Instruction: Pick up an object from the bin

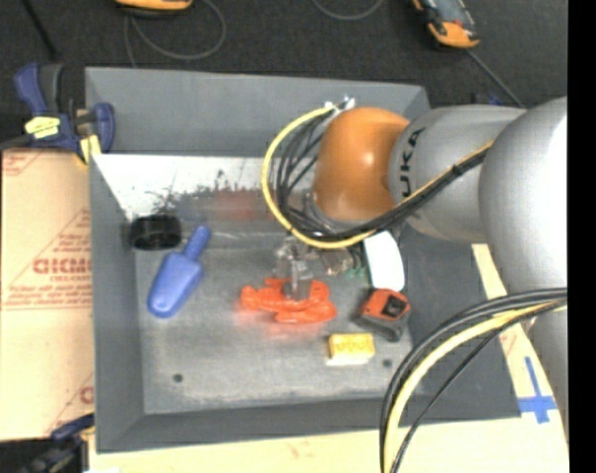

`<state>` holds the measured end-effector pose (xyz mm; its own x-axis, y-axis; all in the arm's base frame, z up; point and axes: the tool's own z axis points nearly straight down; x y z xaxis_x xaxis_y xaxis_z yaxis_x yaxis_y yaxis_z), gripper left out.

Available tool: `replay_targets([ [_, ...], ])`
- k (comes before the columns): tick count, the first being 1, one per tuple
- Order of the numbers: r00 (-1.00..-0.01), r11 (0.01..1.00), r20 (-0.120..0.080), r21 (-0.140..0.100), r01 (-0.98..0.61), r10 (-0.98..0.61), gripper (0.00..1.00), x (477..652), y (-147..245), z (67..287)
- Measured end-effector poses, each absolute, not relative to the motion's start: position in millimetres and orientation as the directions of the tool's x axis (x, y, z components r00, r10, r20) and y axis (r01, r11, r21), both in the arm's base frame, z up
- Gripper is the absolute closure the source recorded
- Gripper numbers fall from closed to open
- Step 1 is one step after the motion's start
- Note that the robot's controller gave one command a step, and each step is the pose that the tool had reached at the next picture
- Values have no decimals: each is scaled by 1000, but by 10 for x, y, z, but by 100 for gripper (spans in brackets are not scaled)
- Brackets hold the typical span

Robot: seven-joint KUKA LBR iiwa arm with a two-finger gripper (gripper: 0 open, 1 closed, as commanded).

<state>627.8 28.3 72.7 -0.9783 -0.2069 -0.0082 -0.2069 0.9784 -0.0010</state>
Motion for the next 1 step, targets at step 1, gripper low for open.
replay_targets([
  [1, -979, 979, -8, -1, -206, -206, 100, 6278, 283, 727],
])
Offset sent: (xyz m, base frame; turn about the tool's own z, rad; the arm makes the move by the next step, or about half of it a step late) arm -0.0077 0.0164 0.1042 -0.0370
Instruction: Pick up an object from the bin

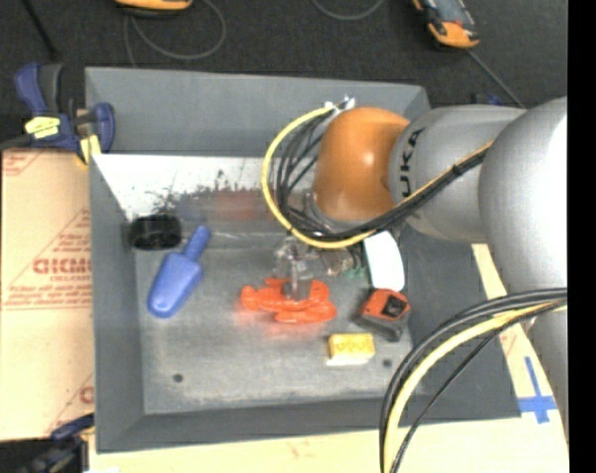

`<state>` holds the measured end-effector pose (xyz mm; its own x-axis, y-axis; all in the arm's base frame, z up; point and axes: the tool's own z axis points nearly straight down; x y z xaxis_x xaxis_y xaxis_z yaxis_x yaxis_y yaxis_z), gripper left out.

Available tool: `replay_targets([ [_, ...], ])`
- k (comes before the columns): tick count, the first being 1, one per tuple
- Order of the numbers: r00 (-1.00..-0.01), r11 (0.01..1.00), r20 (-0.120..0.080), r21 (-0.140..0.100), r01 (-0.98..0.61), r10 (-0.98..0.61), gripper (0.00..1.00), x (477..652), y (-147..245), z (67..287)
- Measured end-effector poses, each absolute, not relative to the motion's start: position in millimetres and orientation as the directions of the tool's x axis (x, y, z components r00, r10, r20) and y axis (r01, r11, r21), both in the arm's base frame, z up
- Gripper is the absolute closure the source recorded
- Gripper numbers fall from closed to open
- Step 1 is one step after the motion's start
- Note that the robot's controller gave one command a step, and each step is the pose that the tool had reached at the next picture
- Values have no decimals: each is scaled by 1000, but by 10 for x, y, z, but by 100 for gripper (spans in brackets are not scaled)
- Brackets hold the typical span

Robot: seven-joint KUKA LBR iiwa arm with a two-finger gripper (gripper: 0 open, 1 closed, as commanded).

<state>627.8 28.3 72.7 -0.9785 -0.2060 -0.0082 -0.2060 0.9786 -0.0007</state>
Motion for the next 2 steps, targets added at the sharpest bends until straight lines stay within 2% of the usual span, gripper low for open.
replay_targets([
  [1, -975, 975, 3, 0, -222, -222, 100, 6219, 354, 1226],
  [2, -952, 952, -6, -2, -307, -307, 100, 6188, 90, 2806],
])
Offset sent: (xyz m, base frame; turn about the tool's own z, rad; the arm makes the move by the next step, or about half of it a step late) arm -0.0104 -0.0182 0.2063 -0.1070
